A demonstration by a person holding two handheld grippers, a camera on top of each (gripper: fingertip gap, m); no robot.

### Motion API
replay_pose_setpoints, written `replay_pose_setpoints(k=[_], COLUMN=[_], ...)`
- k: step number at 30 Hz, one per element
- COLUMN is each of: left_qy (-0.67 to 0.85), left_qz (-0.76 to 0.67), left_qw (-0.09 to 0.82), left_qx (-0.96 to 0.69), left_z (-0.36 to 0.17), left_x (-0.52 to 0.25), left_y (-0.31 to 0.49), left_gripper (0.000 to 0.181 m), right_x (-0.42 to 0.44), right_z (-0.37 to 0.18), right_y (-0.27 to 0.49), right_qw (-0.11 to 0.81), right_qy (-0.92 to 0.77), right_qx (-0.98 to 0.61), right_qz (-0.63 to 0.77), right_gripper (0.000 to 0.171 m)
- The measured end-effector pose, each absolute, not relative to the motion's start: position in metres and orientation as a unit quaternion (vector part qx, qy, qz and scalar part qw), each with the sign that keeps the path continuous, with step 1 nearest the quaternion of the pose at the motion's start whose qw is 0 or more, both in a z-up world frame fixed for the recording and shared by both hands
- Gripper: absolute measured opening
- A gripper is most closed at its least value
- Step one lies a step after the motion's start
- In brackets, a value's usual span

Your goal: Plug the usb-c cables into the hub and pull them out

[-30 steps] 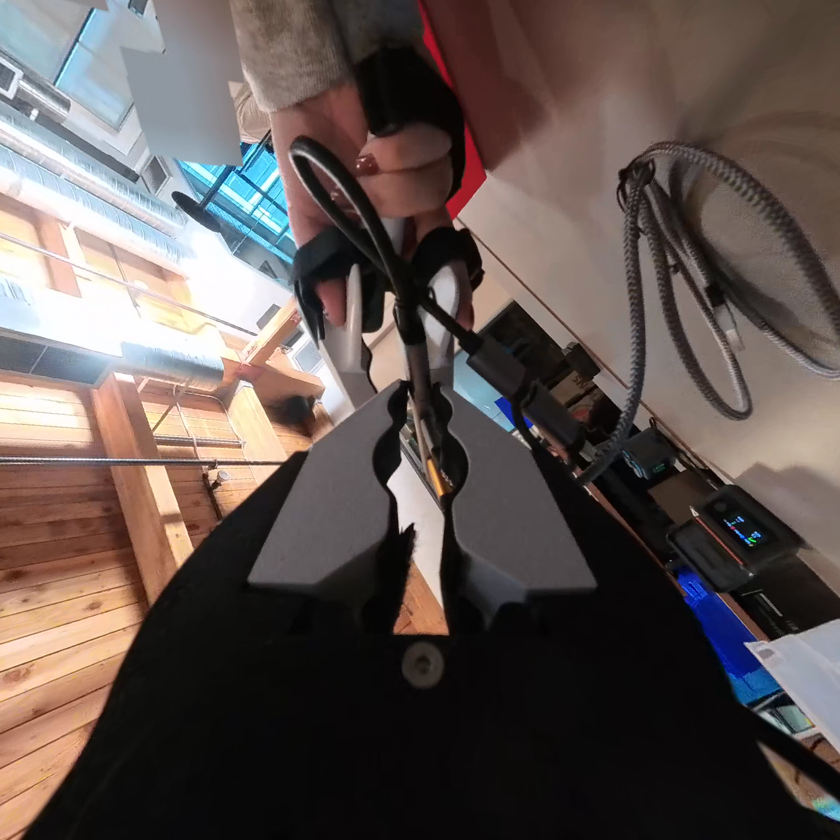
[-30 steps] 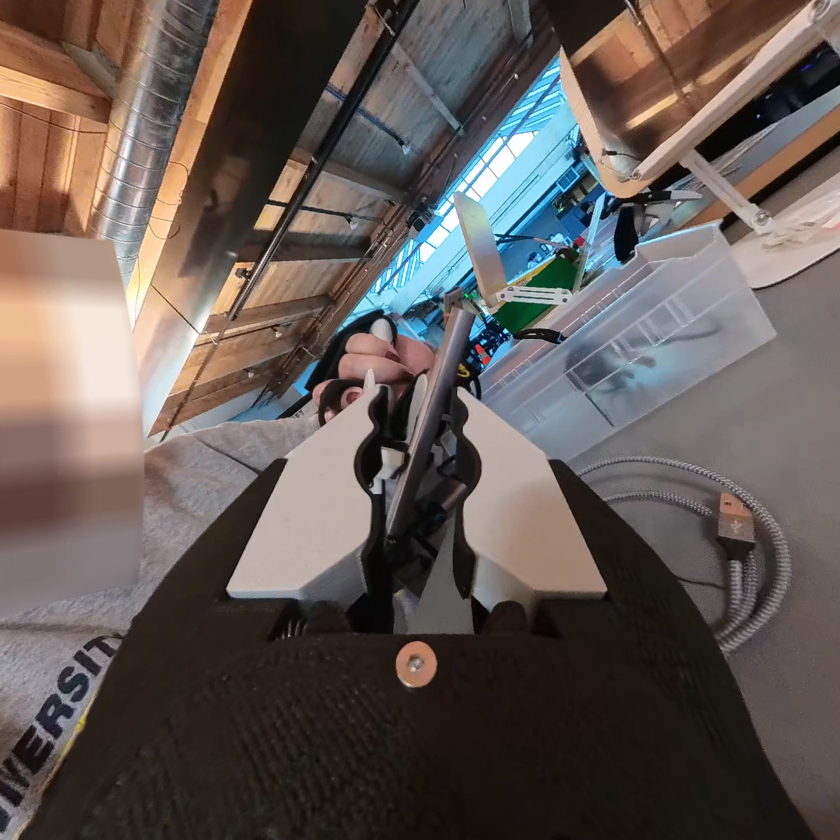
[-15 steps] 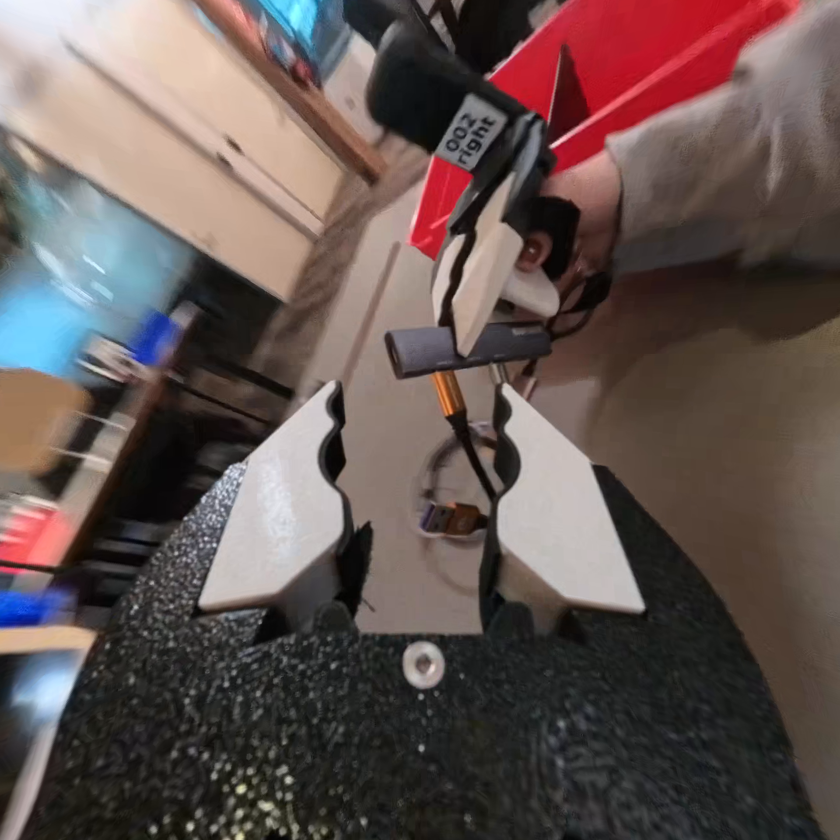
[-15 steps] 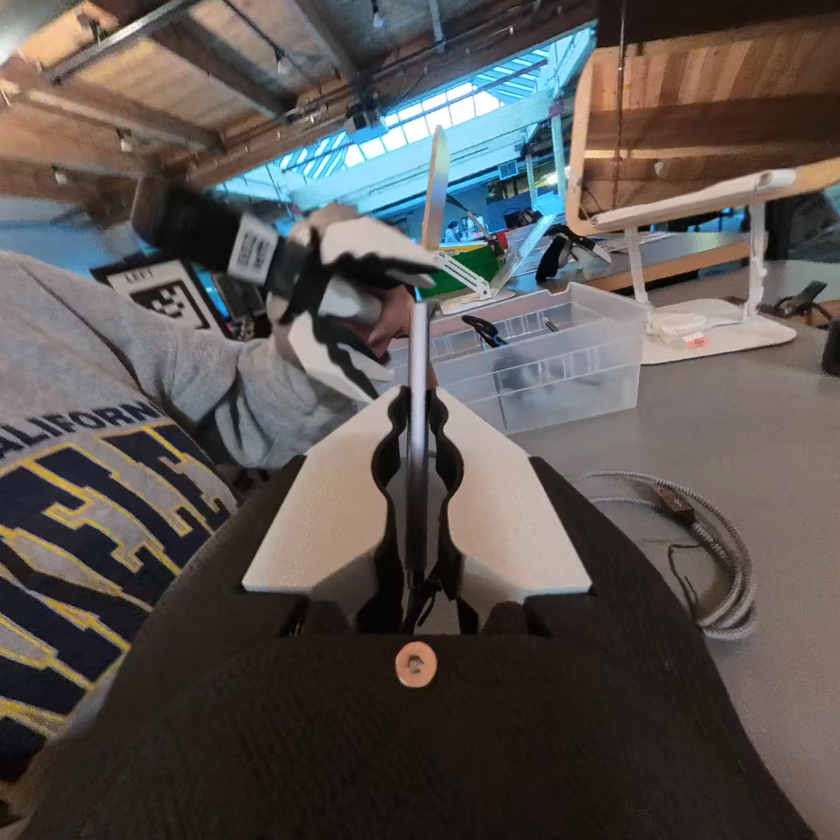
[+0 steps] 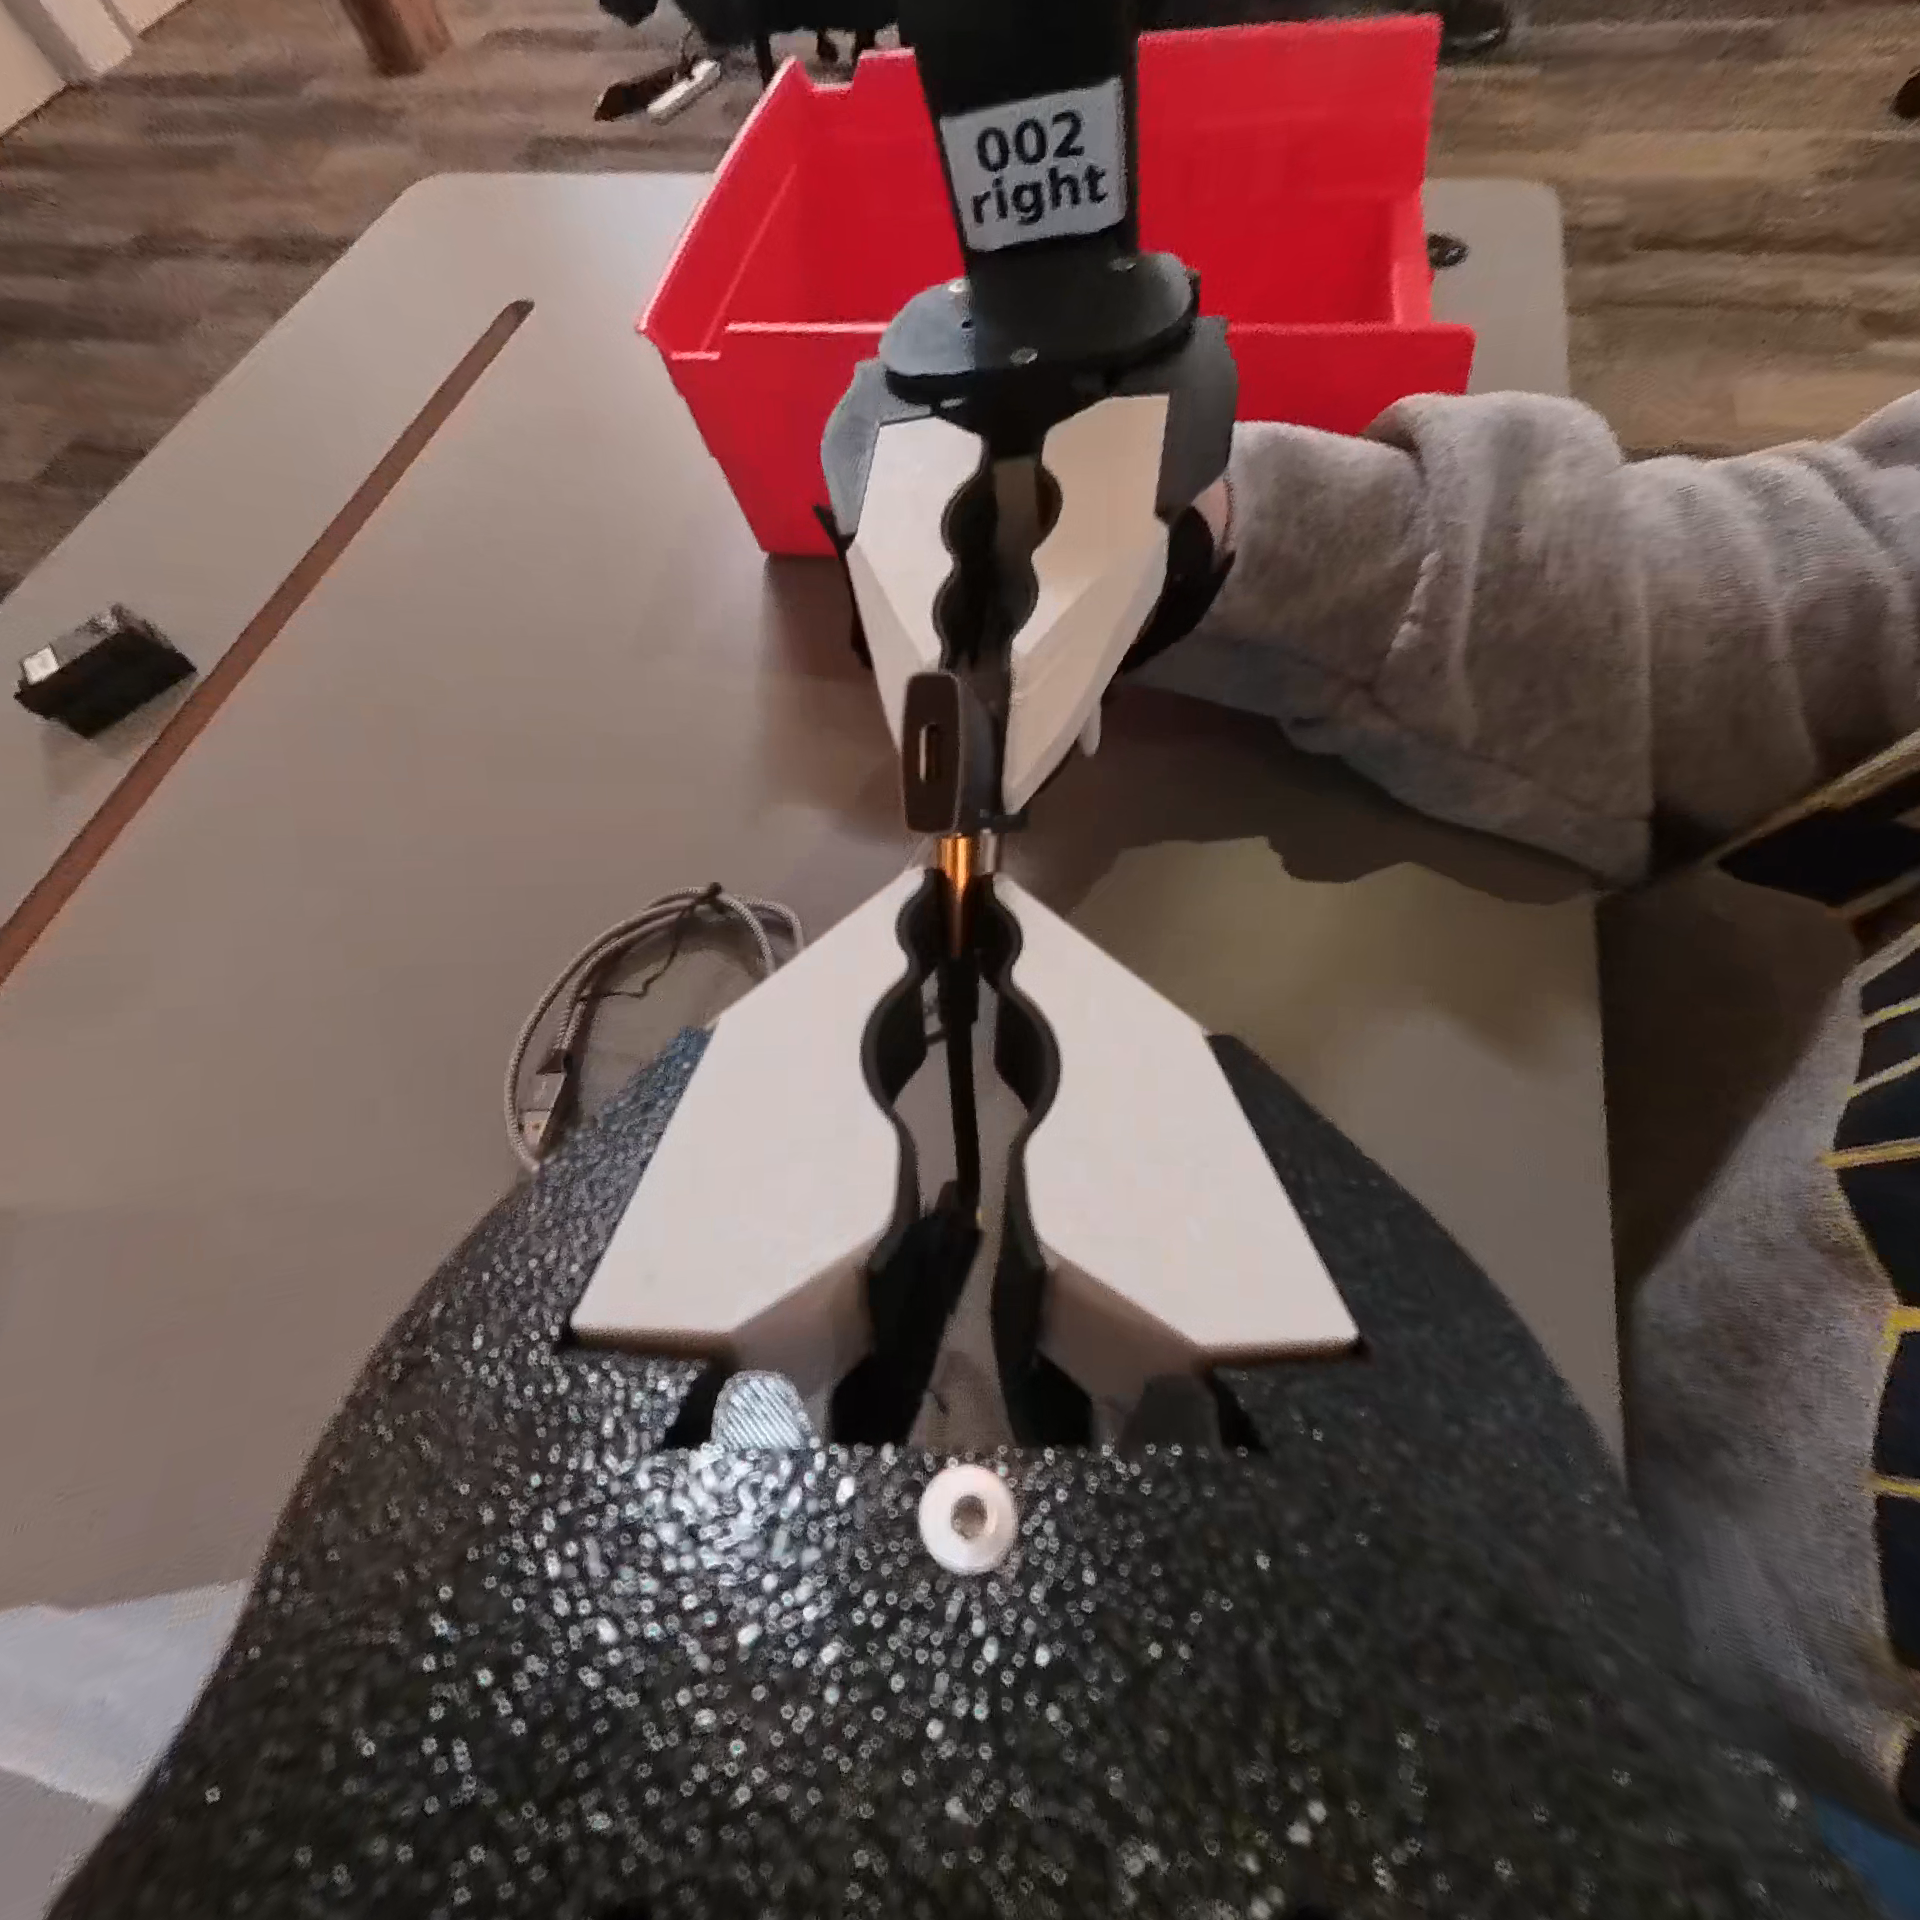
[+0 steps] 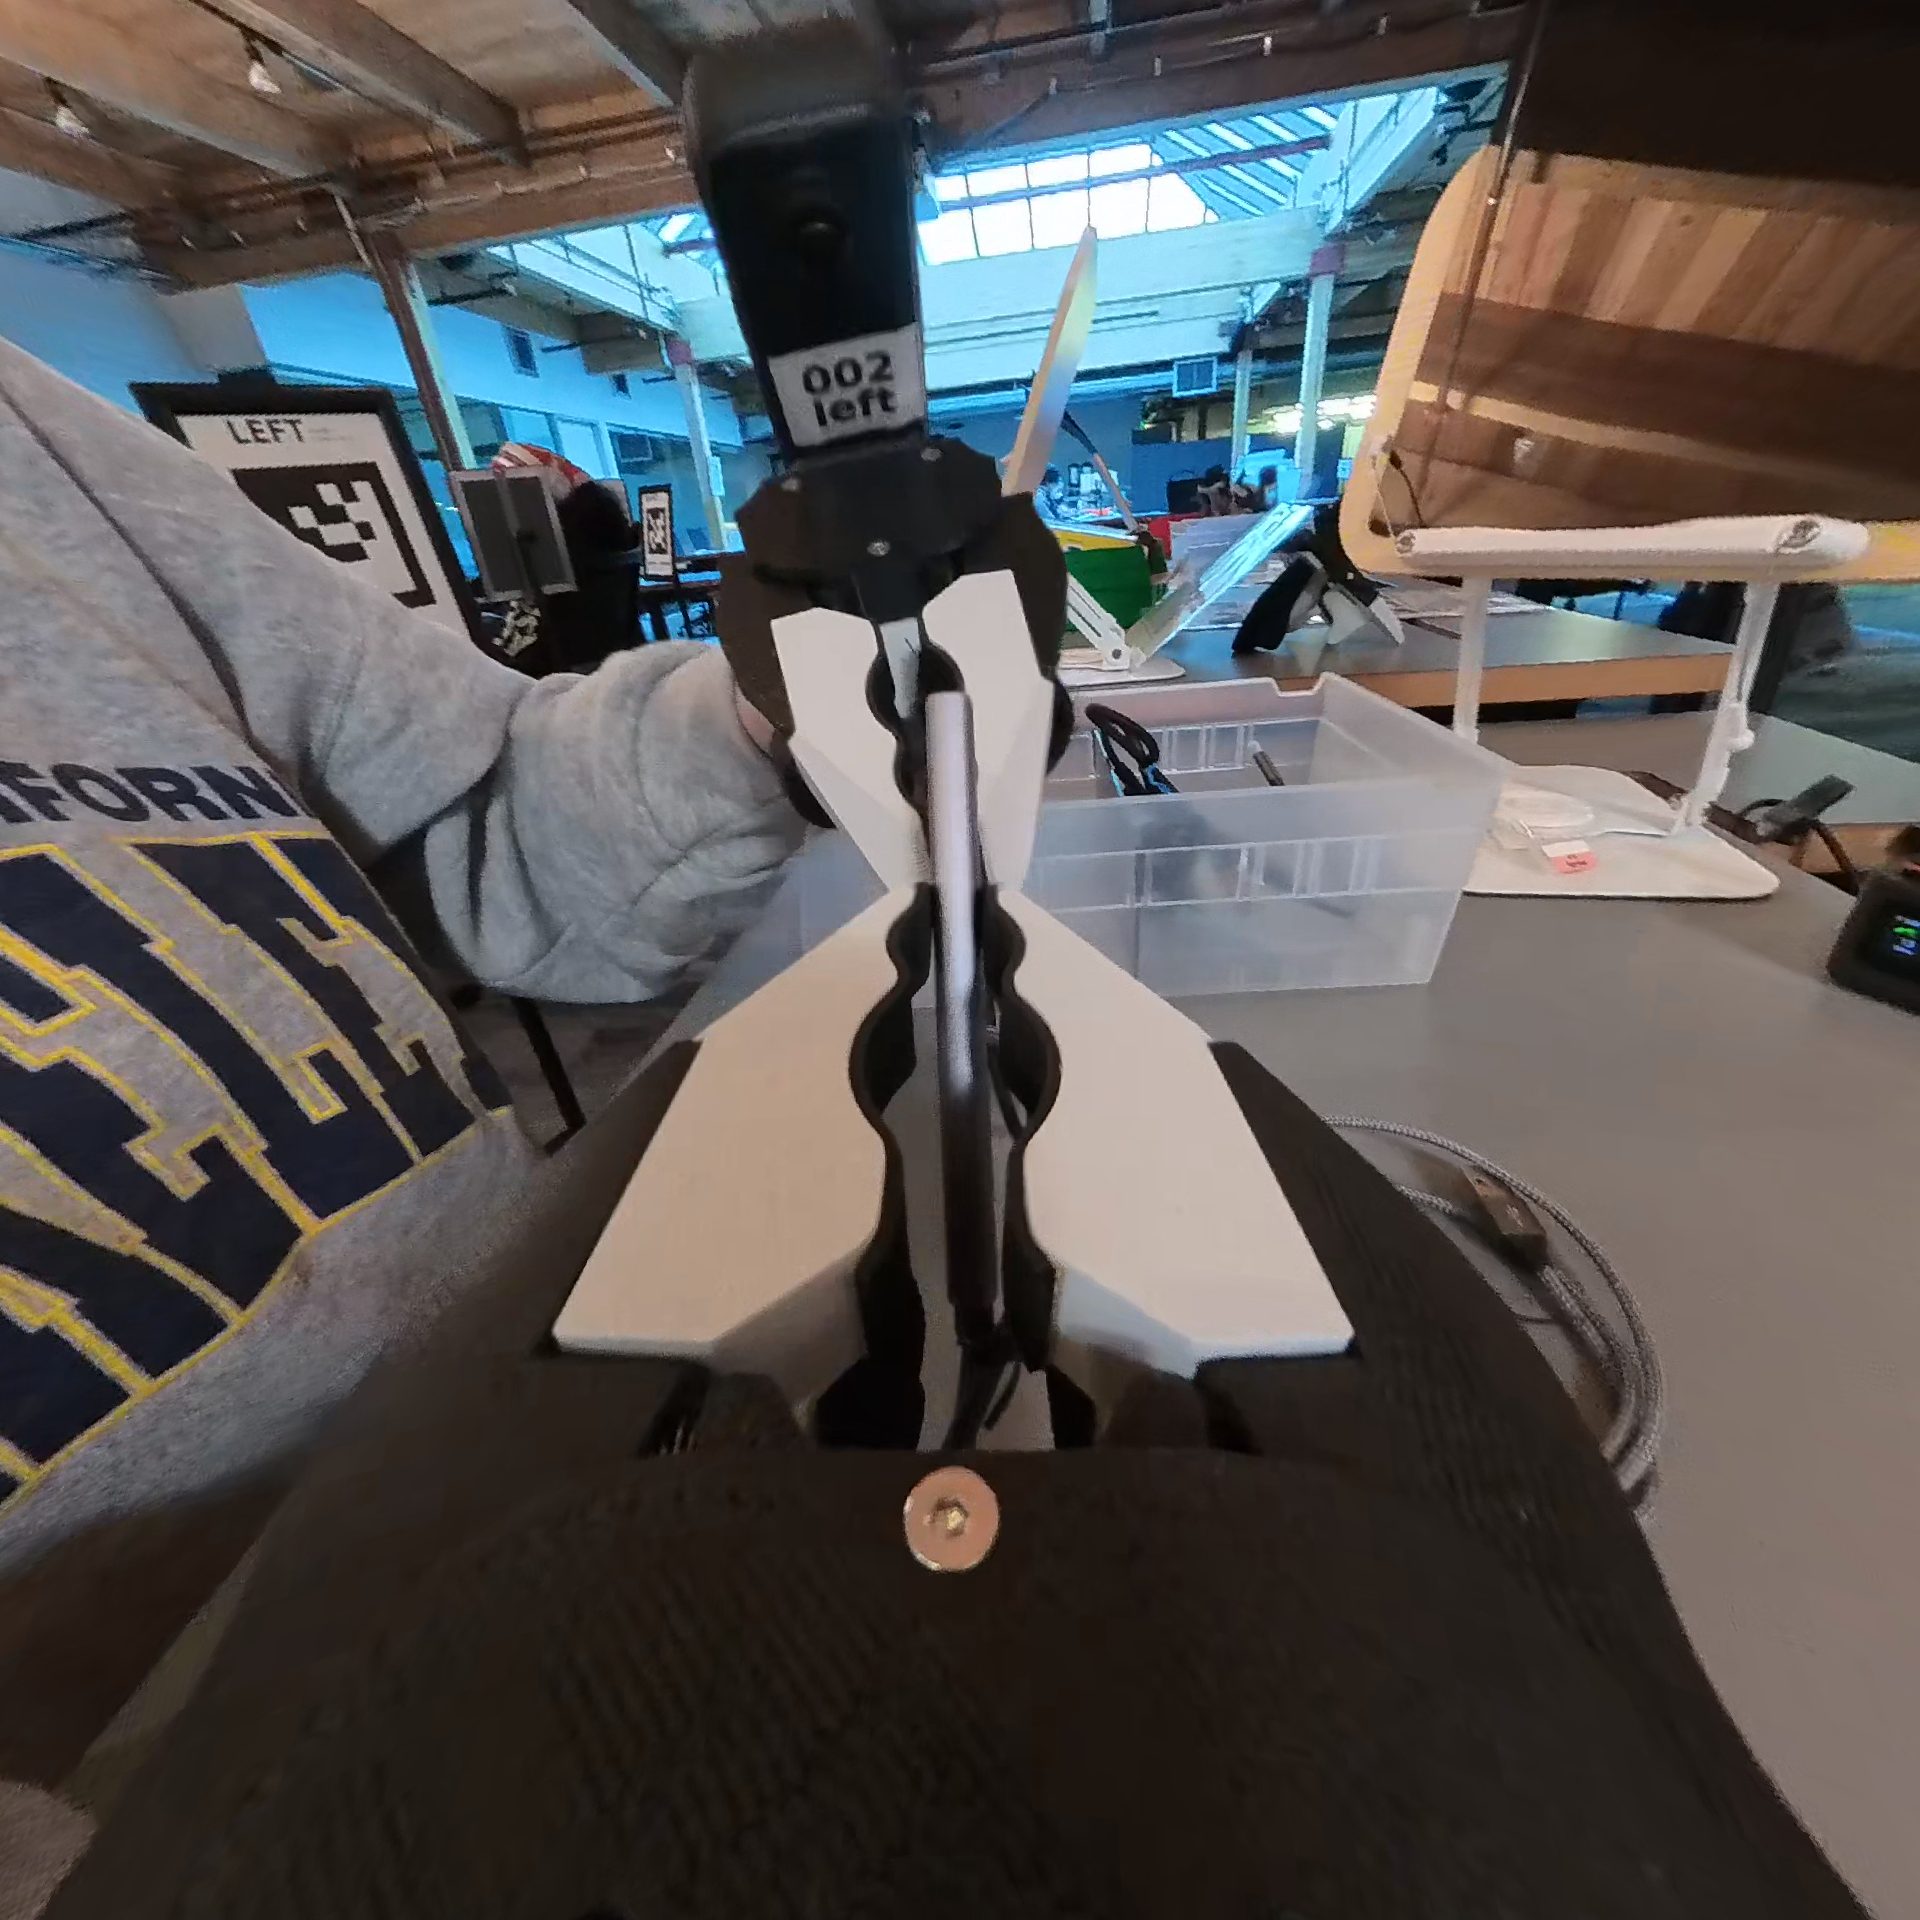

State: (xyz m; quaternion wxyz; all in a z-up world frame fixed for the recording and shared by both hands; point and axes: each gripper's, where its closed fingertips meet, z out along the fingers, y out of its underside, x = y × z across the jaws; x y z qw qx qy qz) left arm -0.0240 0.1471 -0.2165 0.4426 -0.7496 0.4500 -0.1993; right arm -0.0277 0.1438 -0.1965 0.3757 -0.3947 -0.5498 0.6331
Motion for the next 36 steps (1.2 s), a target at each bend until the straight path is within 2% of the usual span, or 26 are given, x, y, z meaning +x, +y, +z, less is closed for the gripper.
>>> replay_pose_setpoints(k=[3,6,9,14,21,28,33,36], left_qy=[0.458,0.472,0.466,0.46,0.436,0.435,0.43,0.43], left_qz=[-0.174,-0.159,-0.228,-0.238,-0.141,-0.26,-0.124,-0.174], left_qw=[0.427,0.419,0.428,0.423,0.467,0.43,0.449,0.438], left_qx=[-0.76,-0.759,-0.74,-0.743,-0.756,-0.747,-0.774,-0.77], left_z=[-0.222,-0.224,-0.205,-0.207,-0.198,-0.189,-0.197,-0.194], left_x=[-0.026,-0.026,-0.021,-0.029,-0.035,-0.026,-0.037,-0.033], left_y=[0.147,0.144,0.129,0.113,0.105,0.065,0.071,0.058], left_gripper=[0.003,0.003,0.003,0.004,0.004,0.004,0.004,0.004], right_x=[-0.031,-0.033,-0.028,-0.035,-0.039,-0.031,-0.039,-0.036], right_z=[-0.201,-0.203,-0.187,-0.19,-0.183,-0.176,-0.184,-0.182], right_y=[0.142,0.139,0.127,0.111,0.101,0.064,0.068,0.057], right_qw=[0.391,0.398,0.386,0.367,0.382,0.331,0.348,0.331], right_qy=[-0.563,-0.583,-0.57,-0.588,-0.593,-0.62,-0.633,-0.639], right_qx=[-0.396,-0.391,-0.354,-0.341,-0.325,-0.26,-0.284,-0.261], right_qz=[0.611,0.591,0.633,0.635,0.63,0.663,0.63,0.644], right_gripper=[0.014,0.008,0.007,0.007,0.007,0.008,0.007,0.007])
